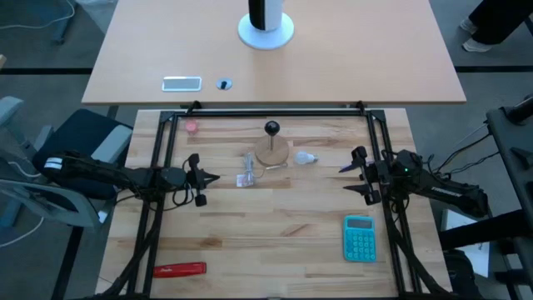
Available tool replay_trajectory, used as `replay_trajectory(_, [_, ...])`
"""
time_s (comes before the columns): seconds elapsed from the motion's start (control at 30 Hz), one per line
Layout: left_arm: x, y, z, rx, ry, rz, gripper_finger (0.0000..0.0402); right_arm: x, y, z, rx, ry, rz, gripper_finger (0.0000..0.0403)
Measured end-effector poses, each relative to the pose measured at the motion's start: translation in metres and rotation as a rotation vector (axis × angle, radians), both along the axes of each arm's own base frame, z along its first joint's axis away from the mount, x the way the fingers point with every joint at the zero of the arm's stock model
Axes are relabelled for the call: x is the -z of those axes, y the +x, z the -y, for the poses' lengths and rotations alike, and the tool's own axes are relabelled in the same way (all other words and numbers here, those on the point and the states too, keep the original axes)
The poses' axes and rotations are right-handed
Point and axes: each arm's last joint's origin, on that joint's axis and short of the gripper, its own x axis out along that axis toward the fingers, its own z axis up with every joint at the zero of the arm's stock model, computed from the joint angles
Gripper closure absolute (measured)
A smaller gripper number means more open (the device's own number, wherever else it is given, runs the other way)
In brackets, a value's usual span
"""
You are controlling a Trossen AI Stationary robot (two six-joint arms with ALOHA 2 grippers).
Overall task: Screw lightbulb
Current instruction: Return to Home Position
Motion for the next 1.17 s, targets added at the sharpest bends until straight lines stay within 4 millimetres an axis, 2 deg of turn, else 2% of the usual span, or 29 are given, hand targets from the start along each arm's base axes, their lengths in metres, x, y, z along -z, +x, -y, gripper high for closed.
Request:
replay_trajectory(0.7, [0.0, 0.0, 0.0, 0.0, 0.0, 0.0, 0.0401, 0.0, 0.0, 0.0, 0.0, 0.0, 0.0, 0.0137])
replay_trajectory(1.17, [0.0, 0.0, 0.0, 0.0, 0.0, 0.0, 0.0401, 0.0, 0.0, 0.0, 0.0, 0.0, 0.0, 0.0156])
